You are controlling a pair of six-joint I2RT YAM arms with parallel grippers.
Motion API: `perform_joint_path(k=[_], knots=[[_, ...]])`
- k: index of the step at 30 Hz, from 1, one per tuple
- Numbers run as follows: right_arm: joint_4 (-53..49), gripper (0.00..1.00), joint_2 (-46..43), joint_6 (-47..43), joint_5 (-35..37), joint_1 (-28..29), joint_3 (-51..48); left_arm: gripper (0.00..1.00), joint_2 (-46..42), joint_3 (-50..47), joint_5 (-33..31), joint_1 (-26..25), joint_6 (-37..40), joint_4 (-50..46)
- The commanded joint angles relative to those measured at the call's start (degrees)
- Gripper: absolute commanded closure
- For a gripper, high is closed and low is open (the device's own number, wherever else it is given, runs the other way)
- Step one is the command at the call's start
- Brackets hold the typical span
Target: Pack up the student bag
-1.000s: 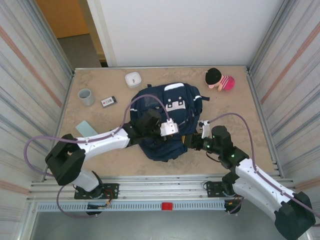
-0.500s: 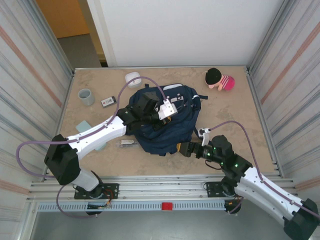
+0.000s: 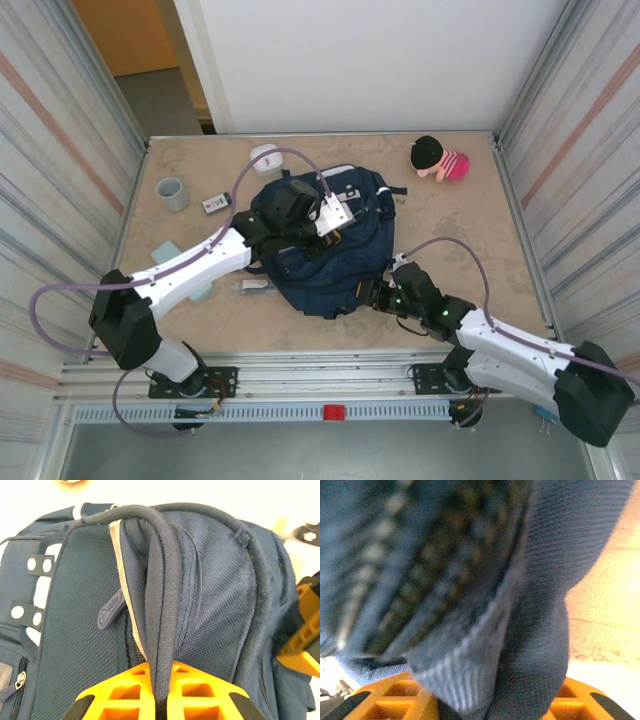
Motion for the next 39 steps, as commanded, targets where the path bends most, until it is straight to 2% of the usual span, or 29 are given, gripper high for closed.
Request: perform_joint_path(k=[1, 4, 6, 9, 11, 13, 18, 23, 26, 28, 31, 34, 39], knots=[[-0.8, 0.68, 4.3, 2.4, 4.8, 1.4, -0.1, 1.0, -2.6, 7.8, 3.7, 0.3, 8.2, 5.7], [0.5, 0.68, 6.8, 1.5, 5.5, 2.5, 0.8, 1.0, -2.0, 9.6, 5.7, 0.4, 15.3, 3.7], [0.7, 0.62, 6.6, -0.5, 5.3, 2.9, 1.5, 1.0, -1.7, 9.4, 7.1, 0.8, 19.7, 3.3], [-3.6, 0.44, 2.7, -5.5, 5.7, 2.9, 3.7, 1.0, -2.0, 7.6, 13.9, 2.9, 26.6, 2.0], [-7.9, 0.28, -1.3, -9.9, 5.7, 2.9, 5.6, 1.0, -2.5, 5.1, 20.1, 5.2, 31.2, 2.5], [-12.2, 0.21, -5.0, -13.9, 4.5, 2.5, 7.4, 1.0, -2.6, 3.3, 24.8, 6.7, 34.8, 3.2], [-24.2, 0.17, -11.7, -22.7, -2.1, -1.0, 14.2, 1.0, -1.9, 2.2, 34.3, 9.0, 44.3, -0.6], [-30.0, 0.15, -15.2, -29.0, -9.2, -6.9, 19.5, 1.0, -3.8, -2.4, 34.8, 9.4, 46.6, -0.7], [-29.5, 0.13, -14.6, -29.0, -13.7, -14.2, 20.9, 1.0, -6.9, -7.7, 36.3, 9.8, 45.2, 3.3], [-26.4, 0.13, -12.0, -28.3, -22.6, -22.1, 21.1, 1.0, -8.6, -11.3, 37.8, 10.3, 42.6, 7.4], [-17.9, 0.13, -7.1, -28.1, -33.7, -30.5, 19.3, 1.0, -9.8, -14.0, 39.1, 11.4, 40.6, 10.1], [-14.1, 0.13, -1.8, -30.2, -38.5, -33.3, 19.4, 1.0, -10.6, -15.3, 40.3, 12.5, 39.3, 11.7], [-12.8, 0.13, 3.5, -34.3, -42.5, -33.1, 19.3, 1.0, -11.1, -16.5, 40.7, 13.5, 37.5, 14.0]])
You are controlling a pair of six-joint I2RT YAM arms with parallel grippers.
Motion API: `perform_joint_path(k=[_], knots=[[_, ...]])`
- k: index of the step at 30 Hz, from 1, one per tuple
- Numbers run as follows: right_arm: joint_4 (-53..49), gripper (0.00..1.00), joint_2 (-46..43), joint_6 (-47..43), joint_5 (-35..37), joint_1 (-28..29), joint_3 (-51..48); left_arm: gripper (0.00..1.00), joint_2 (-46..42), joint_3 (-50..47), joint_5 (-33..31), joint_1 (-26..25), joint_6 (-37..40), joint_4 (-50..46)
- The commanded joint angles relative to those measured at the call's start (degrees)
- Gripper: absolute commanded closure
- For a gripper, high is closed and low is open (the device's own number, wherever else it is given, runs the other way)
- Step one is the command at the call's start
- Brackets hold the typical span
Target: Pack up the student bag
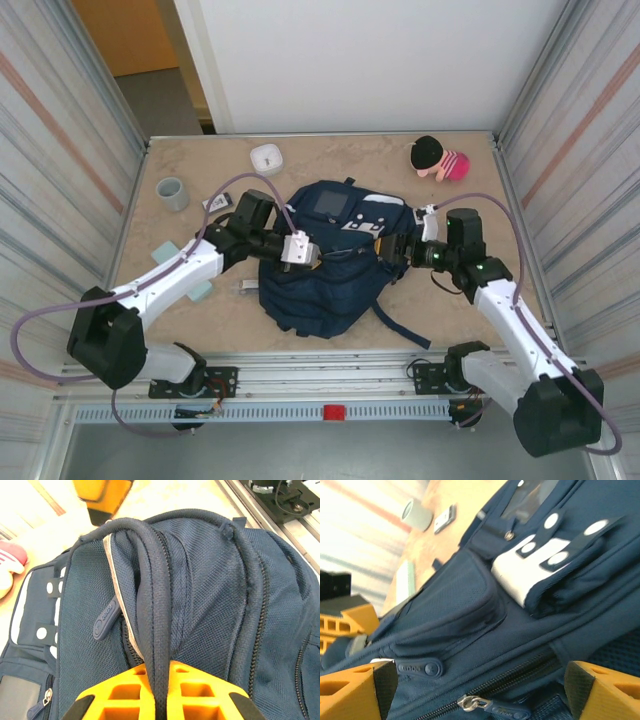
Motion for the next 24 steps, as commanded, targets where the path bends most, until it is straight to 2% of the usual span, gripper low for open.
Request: perform_joint_path(k=[1, 6, 12, 17, 19, 22, 24], knots=[[3.8, 0.13, 0.9, -4.2, -7.3, 0.1, -0.9, 1.0, -3.1, 0.2, 6.0, 0.8, -2.3, 8.4], [4.8, 0.2, 2.7, -5.4, -10.3, 0.4, -2.9, 1.0, -3.1, 0.4, 6.6, 1.2, -4.0, 10.2], [3.4, 0.51, 2.2, -6.9, -10.0, 0.4, -3.0, 1.0, -2.6, 1.0, 7.1, 1.4, -4.8, 10.5], [2.9, 0.64, 3.5, -7.9, -10.2, 0.5, -2.8, 1.0, -3.0, 0.9, 7.5, 1.5, -5.5, 11.1], [2.9, 0.67, 4.4, -8.1, -10.9, 0.6, -2.5, 1.0, -3.1, 1.0, 7.6, 1.5, -5.6, 11.3], [3.3, 0.58, 5.6, -8.3, -8.8, 1.1, -2.5, 1.0, -3.0, 1.2, 8.2, 1.5, -5.9, 11.5], [4.0, 0.6, 6.1, -8.4, -7.2, 1.6, -2.5, 1.0, -3.0, 1.3, 8.5, 1.5, -6.3, 11.9]])
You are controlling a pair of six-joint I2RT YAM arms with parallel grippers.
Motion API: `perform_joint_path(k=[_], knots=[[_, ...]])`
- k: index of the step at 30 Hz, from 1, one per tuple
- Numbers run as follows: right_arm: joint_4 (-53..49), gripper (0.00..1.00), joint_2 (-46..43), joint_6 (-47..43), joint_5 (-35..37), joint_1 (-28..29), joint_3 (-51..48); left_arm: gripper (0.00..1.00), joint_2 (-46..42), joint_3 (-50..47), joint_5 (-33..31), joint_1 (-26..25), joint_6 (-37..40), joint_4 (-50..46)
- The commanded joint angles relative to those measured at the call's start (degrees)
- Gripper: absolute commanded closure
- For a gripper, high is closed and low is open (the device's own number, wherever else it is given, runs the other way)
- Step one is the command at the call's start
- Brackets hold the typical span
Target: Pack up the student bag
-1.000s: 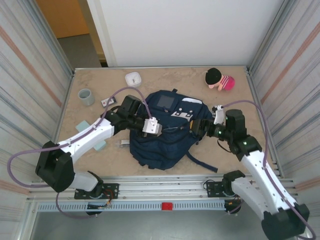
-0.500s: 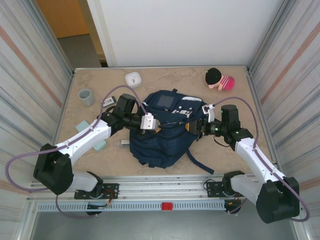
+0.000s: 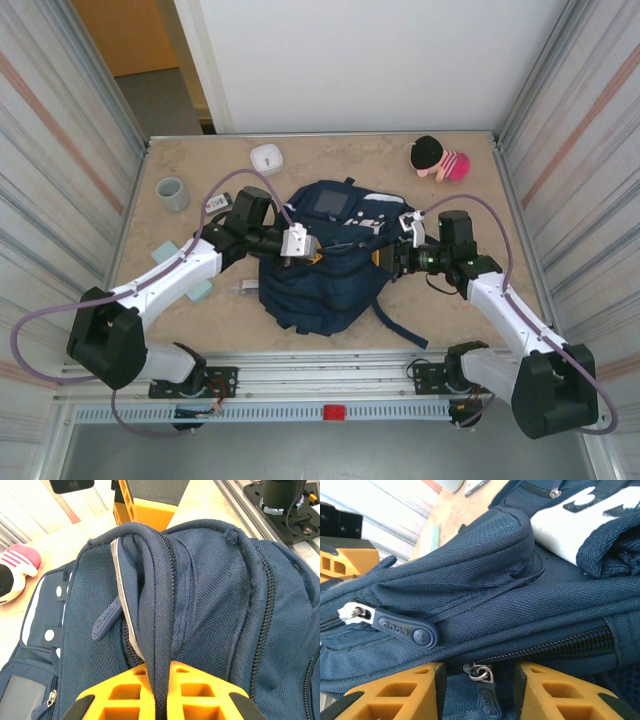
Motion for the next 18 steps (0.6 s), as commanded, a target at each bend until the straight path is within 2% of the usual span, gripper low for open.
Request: perform_joint_path(k=[1, 6, 10, 12, 15, 18], knots=[[0.4, 0.64, 1.1, -1.3, 1.3, 1.0, 0.1, 1.0, -2.9, 1.4, 6.4, 0.5, -1.7, 8.5], [-0.2, 0.85, -0.2, -0.9, -1.0, 1.4, 0.9, 1.0, -3.0, 1.3, 4.3, 0.4, -2.1, 8.9], [-0.4, 0.91, -3.2, 0.2, -1.1, 1.9, 0.6, 1.0, -3.1, 0.8, 1.9, 0.4, -2.4, 9.7], [-0.5, 0.89, -3.7, 1.0, -1.3, 1.9, 0.4, 1.0, -3.1, 0.6, 1.3, 0.5, -2.7, 10.2], [-0.2, 0.71, -5.5, 1.9, -1.1, 2.2, 0.1, 1.0, -3.2, 0.4, 1.4, 0.5, -3.1, 10.8], [0.0, 0.64, -5.0, 1.9, -0.1, 2.5, -0.3, 1.0, -3.2, 0.2, 2.1, 0.5, -4.0, 12.0]])
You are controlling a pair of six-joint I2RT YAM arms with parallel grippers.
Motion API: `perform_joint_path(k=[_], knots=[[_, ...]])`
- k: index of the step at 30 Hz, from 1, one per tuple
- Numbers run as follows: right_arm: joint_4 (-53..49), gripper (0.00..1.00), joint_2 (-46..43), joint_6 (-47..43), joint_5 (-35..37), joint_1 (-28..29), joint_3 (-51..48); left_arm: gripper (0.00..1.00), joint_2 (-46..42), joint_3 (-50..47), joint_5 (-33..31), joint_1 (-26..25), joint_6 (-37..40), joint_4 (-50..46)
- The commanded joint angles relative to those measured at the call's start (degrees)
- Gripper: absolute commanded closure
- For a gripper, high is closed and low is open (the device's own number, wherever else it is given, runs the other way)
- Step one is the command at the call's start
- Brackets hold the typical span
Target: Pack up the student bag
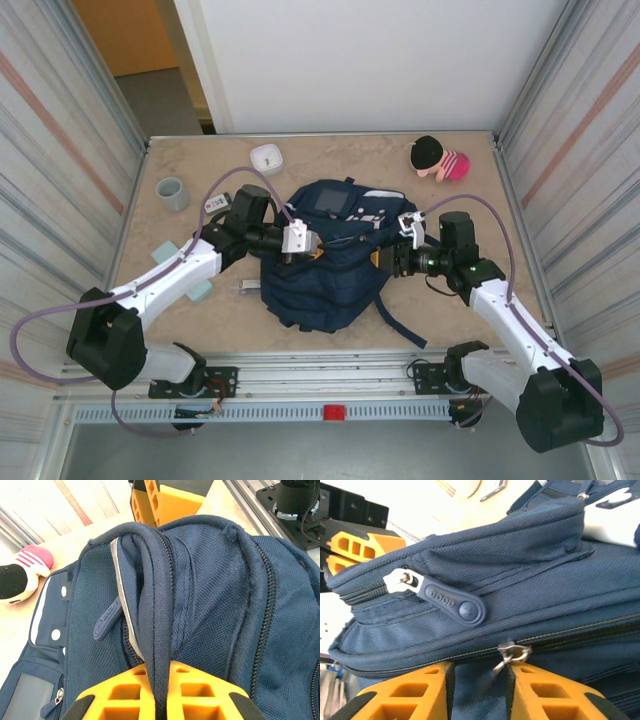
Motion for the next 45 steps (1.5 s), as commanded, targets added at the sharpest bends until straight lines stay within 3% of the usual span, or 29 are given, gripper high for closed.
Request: perform_joint_path(k=[1, 8, 13, 18, 22, 26, 29, 34, 37, 41, 45], knots=[[0.4, 0.64, 0.1, 0.2, -0.1, 0.6, -0.4, 1.0, -3.2, 0.0, 3.5, 0.5, -1.7, 9.3], [-0.3, 0.92, 0.4, 1.5, 1.7, 0.7, 0.7, 1.0, -2.9, 0.1, 2.4, 0.4, -2.6, 9.1], [-2.1, 0.96, -1.6, 7.3, 3.8, 3.7, 3.2, 1.0, -1.6, 0.6, -7.1, -0.5, -5.8, 10.1], [-6.3, 0.95, -1.7, 12.5, 13.0, 16.7, 9.3, 1.0, 1.7, 3.1, -17.6, -2.6, -8.6, 8.9], [-7.4, 0.95, 2.3, 19.0, 25.7, 28.2, 13.9, 1.0, 4.0, 3.9, -20.4, -3.3, -13.2, 11.5], [-10.2, 0.95, 8.4, 24.7, 38.1, 35.9, 17.9, 1.0, 6.5, 5.8, -22.2, -4.4, -15.4, 11.1], [-14.3, 0.89, 13.7, 26.1, 45.9, 40.0, 22.5, 1.0, 7.9, 7.1, -22.9, -5.6, -15.9, 10.6], [-27.0, 0.59, 22.4, 26.8, 63.4, 45.5, 32.5, 1.0, 9.8, 9.3, -23.3, -7.0, -16.1, 9.4], [-34.2, 0.41, 27.8, 27.4, 70.5, 47.9, 38.7, 1.0, 10.0, 9.7, -23.2, -7.2, -16.3, 8.9], [-32.5, 0.34, 30.1, 25.6, 69.4, 49.6, 40.7, 1.0, 9.7, 9.2, -23.0, -7.3, -16.5, 9.1], [-29.4, 0.31, 26.5, 23.5, 67.9, 49.4, 37.6, 1.0, 8.9, 7.8, -22.1, -7.2, -15.4, 10.1]])
